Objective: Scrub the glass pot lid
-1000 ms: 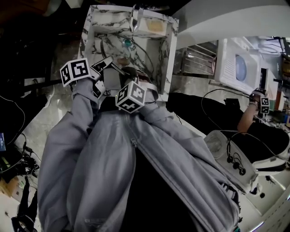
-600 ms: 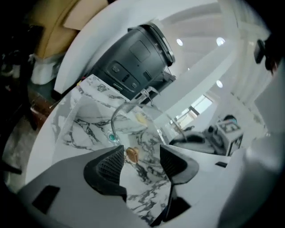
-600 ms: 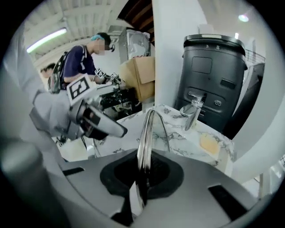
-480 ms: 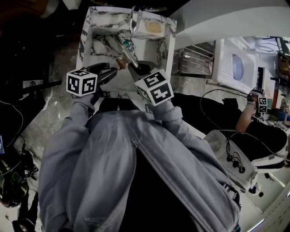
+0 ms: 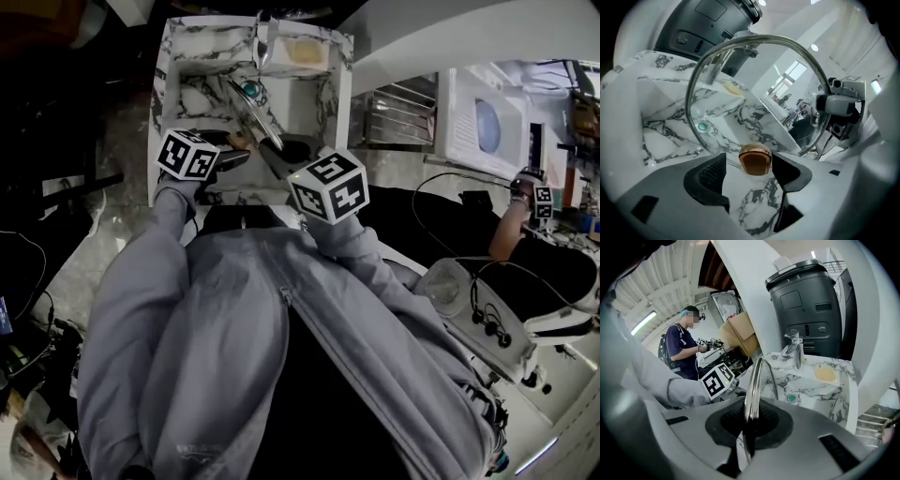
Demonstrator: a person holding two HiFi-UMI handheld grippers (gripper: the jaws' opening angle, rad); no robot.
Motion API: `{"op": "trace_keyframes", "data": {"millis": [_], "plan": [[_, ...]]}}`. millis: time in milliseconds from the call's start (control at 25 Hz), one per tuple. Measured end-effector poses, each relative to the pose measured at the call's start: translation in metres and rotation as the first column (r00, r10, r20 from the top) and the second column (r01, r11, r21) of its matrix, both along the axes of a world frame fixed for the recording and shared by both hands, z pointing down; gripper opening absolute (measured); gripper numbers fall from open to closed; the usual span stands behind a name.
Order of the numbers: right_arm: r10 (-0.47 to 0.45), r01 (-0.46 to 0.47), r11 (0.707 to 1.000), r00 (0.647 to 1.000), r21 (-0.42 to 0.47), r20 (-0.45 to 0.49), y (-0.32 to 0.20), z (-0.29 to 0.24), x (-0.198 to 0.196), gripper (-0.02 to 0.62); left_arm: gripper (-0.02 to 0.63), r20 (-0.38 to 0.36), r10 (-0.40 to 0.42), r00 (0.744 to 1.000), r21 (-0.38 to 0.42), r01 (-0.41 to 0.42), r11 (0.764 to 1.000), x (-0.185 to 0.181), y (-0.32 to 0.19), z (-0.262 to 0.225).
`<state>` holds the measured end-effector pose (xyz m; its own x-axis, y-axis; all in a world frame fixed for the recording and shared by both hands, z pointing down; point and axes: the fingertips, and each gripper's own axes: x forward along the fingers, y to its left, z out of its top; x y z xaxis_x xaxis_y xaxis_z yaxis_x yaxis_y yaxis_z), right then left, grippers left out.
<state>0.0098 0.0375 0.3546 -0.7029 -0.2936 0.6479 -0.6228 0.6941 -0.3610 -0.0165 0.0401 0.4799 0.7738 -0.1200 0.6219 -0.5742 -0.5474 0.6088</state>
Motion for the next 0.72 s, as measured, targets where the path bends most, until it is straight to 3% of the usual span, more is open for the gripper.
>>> {"op": "trace_keyframes", "data": {"millis": [200,320,720], "plan": [[0.013,-0.012,1.000,0.999,-0.024,0.045,0.002,-0.004,0.006,0.041,0.307,-0.046,0.056,0.997,0.022,-0.056,0.998,0.015,0.001,-0.007],[0.023,-0.021,0.999,0.997,-0.036,0.068,0.000,-0.005,0.010,0.041,0.207,-0.054,0.104,0.993,0.046,-0.102,0.994,0.021,0.004,-0.013],[0.088,-0.067,0.993,0.972,-0.099,0.217,-0.006,0.008,0.032,0.043,0.186,0.109,0.080,0.991,-0.005,-0.080,0.997,0.007,0.000,-0.019]]}}
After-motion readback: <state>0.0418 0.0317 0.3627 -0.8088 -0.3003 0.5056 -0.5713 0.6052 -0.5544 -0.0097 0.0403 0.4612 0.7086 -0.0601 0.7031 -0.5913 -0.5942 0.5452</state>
